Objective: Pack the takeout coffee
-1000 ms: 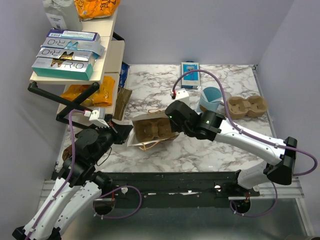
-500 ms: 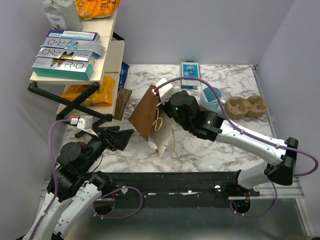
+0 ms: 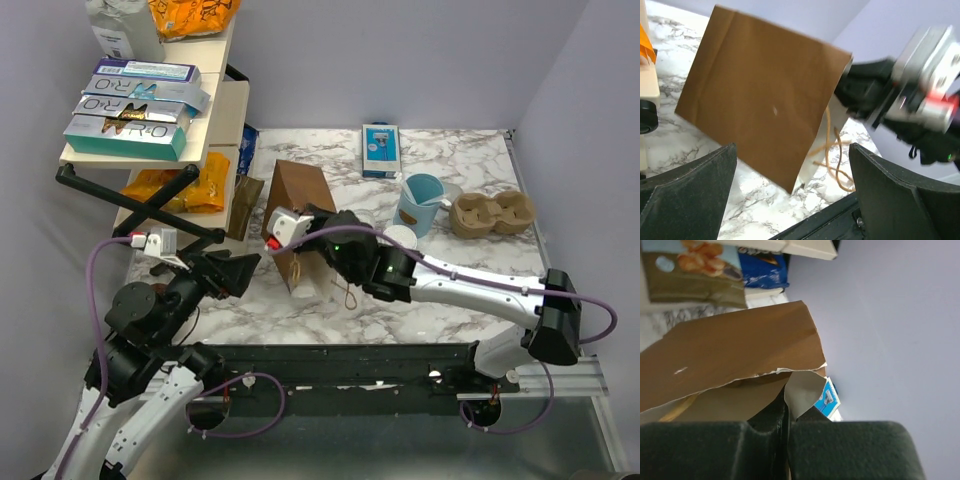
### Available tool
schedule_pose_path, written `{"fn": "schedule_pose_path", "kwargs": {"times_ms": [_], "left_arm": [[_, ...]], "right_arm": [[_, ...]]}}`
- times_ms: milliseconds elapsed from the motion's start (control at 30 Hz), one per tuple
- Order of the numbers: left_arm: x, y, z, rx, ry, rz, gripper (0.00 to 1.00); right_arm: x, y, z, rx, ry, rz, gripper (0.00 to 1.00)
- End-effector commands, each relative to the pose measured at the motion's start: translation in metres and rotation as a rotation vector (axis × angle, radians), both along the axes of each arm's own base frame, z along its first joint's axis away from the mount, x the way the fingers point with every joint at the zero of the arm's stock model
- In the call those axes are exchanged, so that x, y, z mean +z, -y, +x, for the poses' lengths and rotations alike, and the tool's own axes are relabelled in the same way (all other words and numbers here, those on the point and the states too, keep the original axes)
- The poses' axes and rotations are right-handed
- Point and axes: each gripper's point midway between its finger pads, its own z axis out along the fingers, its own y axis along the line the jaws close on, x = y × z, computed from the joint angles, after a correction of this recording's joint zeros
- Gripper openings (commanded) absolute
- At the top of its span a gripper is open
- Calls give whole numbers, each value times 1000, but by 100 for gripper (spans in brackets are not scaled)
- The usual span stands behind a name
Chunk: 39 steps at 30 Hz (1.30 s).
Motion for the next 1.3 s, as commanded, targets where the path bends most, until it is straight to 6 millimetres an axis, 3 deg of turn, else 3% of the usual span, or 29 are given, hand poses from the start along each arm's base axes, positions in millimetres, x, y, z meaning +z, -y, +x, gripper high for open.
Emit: {"fn": "schedule_pose_path", "kwargs": {"times_ms": [0, 100, 233, 400, 500, 700, 733, 767, 800, 833, 900, 967, 1033, 1133, 1233, 1267], "left_arm": [[-12, 4, 12, 22, -62, 27, 99], [-15, 7, 15, 19, -81, 34, 99], [-15, 8, 17, 19, -88, 31, 99], [-12, 6, 18, 30, -89, 20, 99], [-7, 3, 17, 49, -84, 9, 99], [-2, -1, 20, 77, -117, 27, 99], [0, -2, 20, 80, -122, 27, 99], [-2, 0, 22, 81, -136, 33, 99], [-1, 0, 22, 80, -140, 32, 99], [0, 1, 22, 79, -145, 26, 99], [-3, 3, 24, 76, -163, 32, 99], [-5, 3, 26, 84, -178, 32, 99], [-5, 3, 26, 84, -186, 34, 99], [-6, 2, 27, 98, -203, 33, 99], [-11, 0, 29, 113, -222, 44, 99], [-13, 1, 31, 117, -230, 50, 99]], "right_arm": [[-39, -19, -4, 43, 64, -164, 8], [-34, -17, 3, -18, 90, -164, 7], [2, -11, 3, -60, 139, -82, 7], [22, -3, -2, -81, 120, -19, 7], [29, 4, -8, -78, 65, 20, 7], [24, 3, -33, -4, -205, 21, 7], [7, 9, -39, -30, -299, -10, 8], [25, 9, -42, -32, -329, 30, 8], [21, 12, -46, -43, -372, 9, 9], [-2, 18, -56, -66, -474, -60, 9], [0, 20, -62, -85, -534, -57, 9], [-24, 24, -71, -121, -635, -118, 10], [-33, 22, -80, -111, -732, -122, 12], [-52, 25, -76, -142, -830, -144, 15], [-73, 28, -57, -221, -856, -169, 39], [-76, 29, -51, -252, -859, -163, 61]]}}
